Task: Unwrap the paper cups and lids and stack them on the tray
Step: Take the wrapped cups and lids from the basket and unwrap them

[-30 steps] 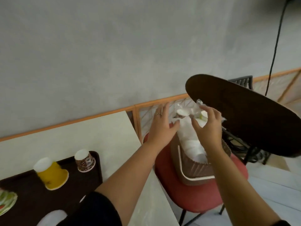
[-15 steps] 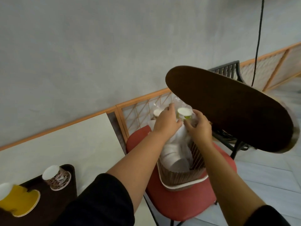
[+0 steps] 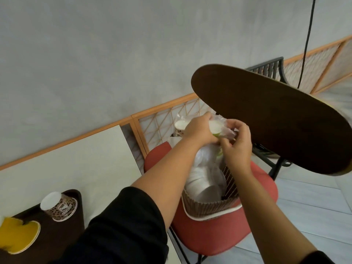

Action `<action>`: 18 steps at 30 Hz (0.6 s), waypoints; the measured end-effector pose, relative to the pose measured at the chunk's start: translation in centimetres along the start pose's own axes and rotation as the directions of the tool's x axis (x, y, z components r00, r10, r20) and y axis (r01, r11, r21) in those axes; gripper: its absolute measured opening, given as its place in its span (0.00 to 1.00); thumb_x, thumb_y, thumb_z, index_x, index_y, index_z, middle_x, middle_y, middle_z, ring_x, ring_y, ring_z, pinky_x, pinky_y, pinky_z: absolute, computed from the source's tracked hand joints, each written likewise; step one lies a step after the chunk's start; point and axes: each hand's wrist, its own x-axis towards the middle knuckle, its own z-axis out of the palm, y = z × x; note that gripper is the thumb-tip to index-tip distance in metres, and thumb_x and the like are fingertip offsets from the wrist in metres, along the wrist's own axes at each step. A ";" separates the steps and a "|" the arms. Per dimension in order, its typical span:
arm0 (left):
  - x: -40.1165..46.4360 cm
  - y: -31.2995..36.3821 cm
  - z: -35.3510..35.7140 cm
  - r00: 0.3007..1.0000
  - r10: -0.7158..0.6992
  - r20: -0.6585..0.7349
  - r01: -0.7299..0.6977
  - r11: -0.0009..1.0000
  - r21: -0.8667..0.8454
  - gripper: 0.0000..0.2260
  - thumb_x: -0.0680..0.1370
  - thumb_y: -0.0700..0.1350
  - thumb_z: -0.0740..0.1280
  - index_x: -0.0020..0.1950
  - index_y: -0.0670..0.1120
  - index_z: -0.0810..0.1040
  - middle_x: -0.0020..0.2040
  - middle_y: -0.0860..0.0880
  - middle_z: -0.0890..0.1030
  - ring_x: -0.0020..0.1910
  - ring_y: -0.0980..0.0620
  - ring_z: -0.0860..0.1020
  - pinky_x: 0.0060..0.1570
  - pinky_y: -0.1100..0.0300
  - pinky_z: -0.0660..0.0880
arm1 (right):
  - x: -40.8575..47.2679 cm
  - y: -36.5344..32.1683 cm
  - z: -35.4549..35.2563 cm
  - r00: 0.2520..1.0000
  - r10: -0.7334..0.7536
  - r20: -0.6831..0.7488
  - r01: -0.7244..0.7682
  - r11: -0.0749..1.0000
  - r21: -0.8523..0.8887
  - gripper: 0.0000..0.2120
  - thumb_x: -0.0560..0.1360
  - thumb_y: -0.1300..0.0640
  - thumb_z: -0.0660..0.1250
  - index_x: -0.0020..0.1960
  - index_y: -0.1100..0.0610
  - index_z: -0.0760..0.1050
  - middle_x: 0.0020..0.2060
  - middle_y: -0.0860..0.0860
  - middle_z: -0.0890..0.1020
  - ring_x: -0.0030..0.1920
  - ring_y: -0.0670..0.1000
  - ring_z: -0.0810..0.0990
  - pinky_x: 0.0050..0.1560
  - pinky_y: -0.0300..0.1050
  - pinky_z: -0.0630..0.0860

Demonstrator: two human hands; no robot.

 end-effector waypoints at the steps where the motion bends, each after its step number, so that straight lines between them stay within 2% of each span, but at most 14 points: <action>1: 0.0 0.0 -0.1 1.000 0.012 -0.021 -0.012 1.000 -0.009 0.30 0.65 0.48 0.77 0.64 0.49 0.69 0.54 0.47 0.77 0.52 0.47 0.75 0.45 0.57 0.71 | 0.1 0.2 -0.1 0.999 0.012 0.042 -0.012 1.000 -0.006 0.22 0.72 0.69 0.64 0.63 0.53 0.68 0.57 0.45 0.69 0.58 0.42 0.72 0.55 0.36 0.74; 2: -0.1 0.0 -0.2 0.999 0.021 -0.045 -0.022 1.000 -0.020 0.29 0.65 0.47 0.77 0.63 0.48 0.70 0.54 0.47 0.77 0.52 0.48 0.75 0.46 0.57 0.72 | 0.2 0.3 -0.1 0.994 0.042 0.103 -0.040 0.999 -0.024 0.25 0.72 0.69 0.64 0.65 0.54 0.65 0.59 0.46 0.67 0.59 0.43 0.72 0.55 0.37 0.74; 3: -0.2 0.0 -0.4 0.997 0.029 -0.074 -0.032 0.999 -0.041 0.29 0.64 0.47 0.78 0.63 0.48 0.71 0.54 0.48 0.77 0.52 0.49 0.75 0.47 0.57 0.73 | 0.2 0.4 -0.1 0.982 0.085 0.170 -0.078 0.996 -0.047 0.25 0.72 0.69 0.64 0.66 0.55 0.64 0.58 0.46 0.68 0.55 0.42 0.74 0.51 0.34 0.74; 5: -0.2 0.2 -1.0 0.988 0.056 -0.141 -0.072 0.991 -0.110 0.30 0.64 0.46 0.79 0.63 0.46 0.72 0.55 0.48 0.78 0.53 0.50 0.75 0.48 0.59 0.72 | 0.4 0.8 -0.2 0.952 0.137 0.273 -0.112 0.988 -0.105 0.21 0.72 0.70 0.65 0.62 0.57 0.66 0.47 0.46 0.73 0.40 0.40 0.76 0.37 0.30 0.73; 6: -0.2 0.4 -1.3 0.980 0.074 -0.184 -0.102 0.984 -0.147 0.31 0.64 0.46 0.79 0.63 0.46 0.72 0.56 0.48 0.78 0.54 0.50 0.76 0.48 0.60 0.72 | 0.5 1.0 -0.1 0.946 0.142 0.290 -0.107 0.985 -0.136 0.20 0.71 0.69 0.66 0.61 0.58 0.67 0.42 0.46 0.74 0.37 0.41 0.75 0.34 0.31 0.72; 7: -0.2 0.6 -1.5 0.969 0.095 -0.230 -0.137 0.975 -0.176 0.31 0.63 0.46 0.80 0.63 0.45 0.73 0.56 0.49 0.78 0.54 0.51 0.76 0.48 0.61 0.71 | 0.5 1.3 -0.1 0.944 0.141 0.297 -0.099 0.983 -0.153 0.22 0.70 0.69 0.67 0.61 0.57 0.67 0.40 0.46 0.74 0.37 0.42 0.75 0.34 0.34 0.72; 9: -0.2 0.9 -2.1 0.941 0.130 -0.312 -0.205 0.954 -0.219 0.30 0.63 0.46 0.80 0.61 0.45 0.74 0.54 0.51 0.79 0.53 0.53 0.76 0.46 0.65 0.71 | 0.7 1.7 0.0 0.942 0.125 0.313 -0.083 0.986 -0.143 0.31 0.67 0.69 0.70 0.66 0.52 0.64 0.45 0.44 0.76 0.42 0.43 0.78 0.40 0.39 0.76; 11: -0.4 1.4 -2.8 0.916 0.149 -0.372 -0.258 0.930 -0.263 0.28 0.63 0.46 0.80 0.60 0.45 0.75 0.50 0.53 0.78 0.49 0.56 0.76 0.42 0.70 0.70 | 0.7 1.7 0.0 0.941 0.119 0.316 -0.085 0.989 -0.122 0.41 0.66 0.70 0.71 0.72 0.48 0.57 0.46 0.40 0.77 0.42 0.40 0.78 0.39 0.34 0.76; 12: -0.6 1.6 -3.0 0.908 0.151 -0.390 -0.280 0.912 -0.299 0.27 0.63 0.45 0.80 0.59 0.45 0.75 0.50 0.54 0.78 0.48 0.57 0.76 0.42 0.69 0.72 | 0.6 1.6 0.0 0.944 0.125 0.306 -0.096 0.989 -0.109 0.42 0.66 0.70 0.71 0.72 0.48 0.57 0.46 0.38 0.76 0.41 0.39 0.77 0.36 0.31 0.75; 14: -0.7 1.5 -3.1 0.897 0.170 -0.408 -0.329 0.874 -0.359 0.26 0.64 0.46 0.80 0.58 0.46 0.75 0.51 0.53 0.80 0.49 0.56 0.78 0.45 0.64 0.76 | 0.8 1.4 0.0 0.952 0.134 0.274 -0.108 0.988 -0.111 0.39 0.66 0.69 0.71 0.70 0.48 0.59 0.44 0.38 0.77 0.41 0.37 0.77 0.33 0.27 0.72; 18: -1.8 0.9 -2.0 0.909 0.203 -0.365 -0.332 0.881 -0.337 0.30 0.66 0.49 0.78 0.64 0.46 0.70 0.57 0.51 0.78 0.55 0.55 0.76 0.50 0.64 0.75 | 0.4 1.2 -0.2 0.962 0.135 0.236 -0.104 0.985 -0.139 0.32 0.67 0.67 0.70 0.66 0.50 0.64 0.39 0.45 0.81 0.35 0.41 0.79 0.31 0.32 0.71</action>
